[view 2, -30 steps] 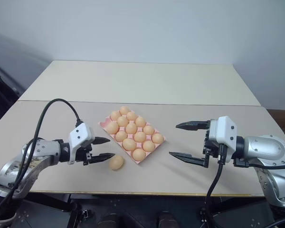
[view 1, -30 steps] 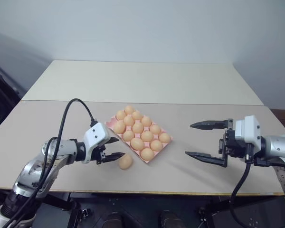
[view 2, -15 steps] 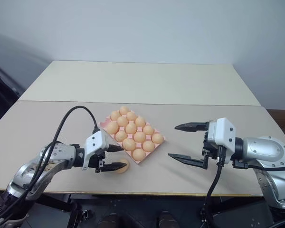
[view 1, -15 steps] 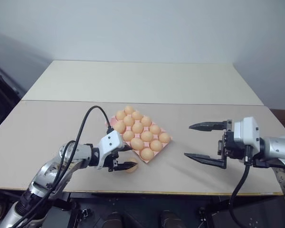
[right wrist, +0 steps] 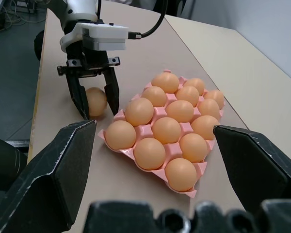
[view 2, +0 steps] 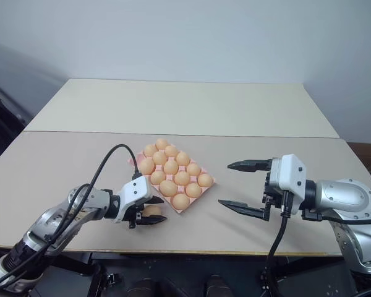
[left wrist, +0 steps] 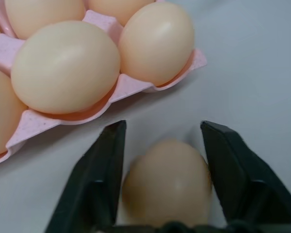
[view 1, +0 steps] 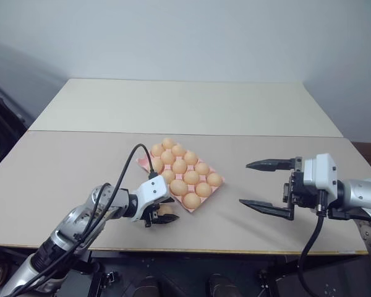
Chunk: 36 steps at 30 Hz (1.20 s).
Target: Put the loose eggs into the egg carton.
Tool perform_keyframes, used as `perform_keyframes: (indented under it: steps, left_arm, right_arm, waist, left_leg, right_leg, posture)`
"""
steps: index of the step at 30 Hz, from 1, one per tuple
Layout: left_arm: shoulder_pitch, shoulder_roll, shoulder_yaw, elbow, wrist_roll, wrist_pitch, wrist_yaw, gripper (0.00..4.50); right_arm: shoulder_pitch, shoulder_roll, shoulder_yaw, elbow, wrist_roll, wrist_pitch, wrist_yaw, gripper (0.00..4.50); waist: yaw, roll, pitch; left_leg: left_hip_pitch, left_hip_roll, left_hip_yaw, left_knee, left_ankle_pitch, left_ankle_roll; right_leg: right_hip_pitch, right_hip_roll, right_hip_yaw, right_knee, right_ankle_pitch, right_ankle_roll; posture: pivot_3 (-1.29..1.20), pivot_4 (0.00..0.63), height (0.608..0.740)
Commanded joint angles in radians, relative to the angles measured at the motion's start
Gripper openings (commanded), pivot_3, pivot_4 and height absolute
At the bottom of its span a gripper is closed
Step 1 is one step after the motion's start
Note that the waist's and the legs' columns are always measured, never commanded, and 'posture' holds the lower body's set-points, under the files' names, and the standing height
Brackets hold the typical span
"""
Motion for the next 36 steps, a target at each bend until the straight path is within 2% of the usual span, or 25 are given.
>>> perform_keyframes:
  steps: [1, 3, 10, 14, 16, 19, 24, 30, 36]
  left_arm:
    - [-0.003, 0.017, 0.025, -0.01, 0.015, -0.003, 0.007, 1.52]
    - [0.005, 0.022, 0.036, -0.009, 0.016, -0.006, 0.011, 1.37]
    - [0.018, 0.034, 0.091, 0.002, -0.005, -0.052, -0.004, 1.35]
    - [-0.005, 0.073, 0.223, 0.059, -0.081, -0.063, -0.064, 1.35]
    - [-0.045, 0.093, 0.309, 0.133, -0.119, -0.064, -0.08, 1.35]
    - [-0.107, 0.091, 0.369, 0.255, -0.114, -0.135, -0.078, 1.35]
    - [-0.213, -0.004, 0.383, 0.445, -0.064, -0.279, -0.018, 1.35]
    - [-0.349, -0.137, 0.338, 0.681, -0.004, -0.4, 0.012, 1.35]
    - [-0.437, -0.207, 0.281, 0.88, 0.094, -0.5, 0.047, 1.35]
  right_arm:
    - [-0.01, -0.011, -0.033, -0.028, 0.01, -0.007, -0.006, 4.5]
    - [-0.01, -0.011, -0.032, -0.028, 0.01, -0.009, -0.005, 4.5]
    - [-0.02, -0.01, -0.025, -0.018, 0.006, -0.012, -0.002, 4.5]
    - [-0.024, -0.01, -0.025, -0.014, 0.006, -0.012, 0.0, 4.5]
    - [-0.024, -0.009, -0.025, -0.01, 0.005, -0.015, 0.002, 4.5]
    - [-0.033, -0.004, -0.019, 0.0, 0.003, -0.017, 0.001, 4.5]
    - [-0.049, 0.0, -0.008, 0.013, -0.002, -0.021, 0.002, 4.5]
    - [-0.054, -0.003, -0.01, 0.012, -0.003, -0.02, 0.001, 4.5]
    - [-0.038, -0.008, -0.026, -0.009, -0.004, -0.013, -0.012, 4.5]
  waist:
    - [0.0, 0.0, 0.0]
    - [0.0, 0.0, 0.0]
    - [0.0, 0.0, 0.0]
    - [-0.001, 0.0, 0.0]
    - [-0.001, 0.0, 0.0]
    - [0.0, 0.0, 0.0]
    - [0.011, 0.0, 0.0]
    - [0.016, 0.0, 0.0]
    - [0.013, 0.0, 0.0]
  left_leg:
    - [0.0, 0.0, 0.0, 0.0, 0.0, 0.0]
    - [0.0, 0.0, 0.0, 0.0, 0.0, 0.0]
    - [0.0, 0.0, 0.0, 0.0, 0.0, 0.0]
    - [0.0, 0.0, 0.0, 0.0, 0.0, 0.0]
    - [0.0, 0.0, 0.0, 0.0, 0.0, 0.0]
    - [0.0, 0.0, 0.0, 0.0, 0.0, 0.0]
    - [-0.001, 0.0, 0.0, 0.001, 0.0, 0.0]
    - [-0.001, 0.0, 0.0, 0.001, 0.0, 0.0]
    - [-0.001, 0.0, 0.0, 0.001, 0.0, 0.0]
  right_leg:
    - [0.0, 0.0, 0.0, 0.0, 0.0, 0.0]
    - [0.0, 0.0, 0.0, 0.0, 0.0, 0.0]
    - [0.0, 0.0, 0.0, 0.0, 0.0, 0.0]
    - [0.0, 0.0, 0.0, 0.0, 0.0, 0.0]
    - [0.0, 0.0, 0.0, 0.0, 0.0, 0.0]
    - [0.0, 0.0, 0.0, 0.0, 0.0, 0.0]
    - [0.0, 0.0, -0.001, 0.0, 0.0, 0.0]
    - [0.0, 0.0, -0.001, 0.0, 0.0, 0.0]
    - [0.0, 0.0, -0.001, 0.0, 0.0, 0.0]
  posture:
    - [0.0, 0.15, 0.74]
    - [0.0, 0.15, 0.74]
    - [0.0, 0.15, 0.74]
    - [0.0, 0.15, 0.74]
    - [0.0, 0.15, 0.74]
    - [0.0, 0.15, 0.74]
    - [0.0, 0.15, 0.74]
    - [0.0, 0.15, 0.74]
    - [0.0, 0.15, 0.74]
